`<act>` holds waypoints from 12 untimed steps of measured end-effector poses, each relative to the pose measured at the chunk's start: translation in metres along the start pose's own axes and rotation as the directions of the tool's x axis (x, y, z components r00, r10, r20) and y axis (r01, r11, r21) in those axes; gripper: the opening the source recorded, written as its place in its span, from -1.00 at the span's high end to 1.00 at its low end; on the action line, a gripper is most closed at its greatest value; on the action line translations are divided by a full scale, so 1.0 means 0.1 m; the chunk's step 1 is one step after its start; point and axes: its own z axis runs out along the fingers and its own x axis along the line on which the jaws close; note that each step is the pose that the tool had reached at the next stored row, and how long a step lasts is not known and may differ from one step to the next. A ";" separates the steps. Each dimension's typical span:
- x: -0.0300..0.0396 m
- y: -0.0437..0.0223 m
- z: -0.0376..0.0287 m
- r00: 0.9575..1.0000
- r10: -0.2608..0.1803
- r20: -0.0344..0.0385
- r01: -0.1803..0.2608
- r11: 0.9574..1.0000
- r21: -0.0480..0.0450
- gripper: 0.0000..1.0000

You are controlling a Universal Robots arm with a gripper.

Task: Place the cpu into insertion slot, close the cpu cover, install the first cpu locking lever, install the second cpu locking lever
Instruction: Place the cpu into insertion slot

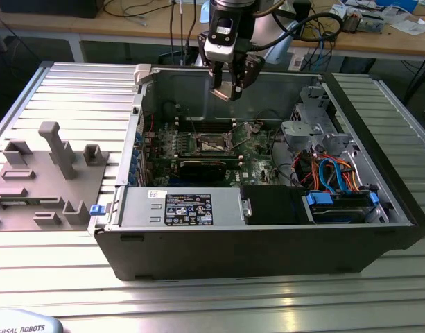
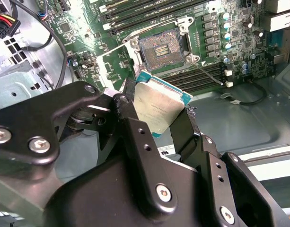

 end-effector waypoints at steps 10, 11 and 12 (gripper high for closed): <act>0.000 0.000 0.003 1.000 0.012 0.001 -0.012 1.000 0.000 -0.08; 0.000 0.000 0.003 1.000 0.012 0.001 -0.012 1.000 0.000 -0.08; 0.000 0.000 0.003 1.000 0.013 0.001 -0.013 1.000 0.000 -0.08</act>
